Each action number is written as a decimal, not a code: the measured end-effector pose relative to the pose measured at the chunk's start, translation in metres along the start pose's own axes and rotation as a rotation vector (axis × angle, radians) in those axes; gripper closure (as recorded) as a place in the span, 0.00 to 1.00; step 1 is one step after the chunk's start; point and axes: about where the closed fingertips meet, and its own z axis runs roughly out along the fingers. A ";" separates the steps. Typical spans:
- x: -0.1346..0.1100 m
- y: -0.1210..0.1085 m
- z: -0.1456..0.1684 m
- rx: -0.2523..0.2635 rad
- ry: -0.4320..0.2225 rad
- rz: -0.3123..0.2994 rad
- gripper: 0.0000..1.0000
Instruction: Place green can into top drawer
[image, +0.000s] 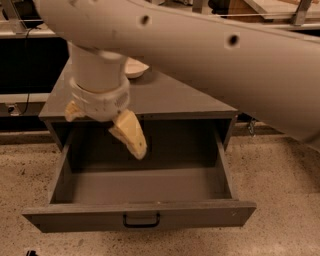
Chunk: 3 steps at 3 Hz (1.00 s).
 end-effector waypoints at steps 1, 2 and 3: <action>0.008 -0.063 -0.010 0.025 0.027 -0.207 0.00; 0.003 -0.083 -0.021 0.068 0.032 -0.267 0.00; 0.009 -0.084 -0.021 0.027 0.070 -0.280 0.00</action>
Offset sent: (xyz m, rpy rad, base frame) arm 0.0353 0.0455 0.0185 -0.0042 -0.0621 0.1890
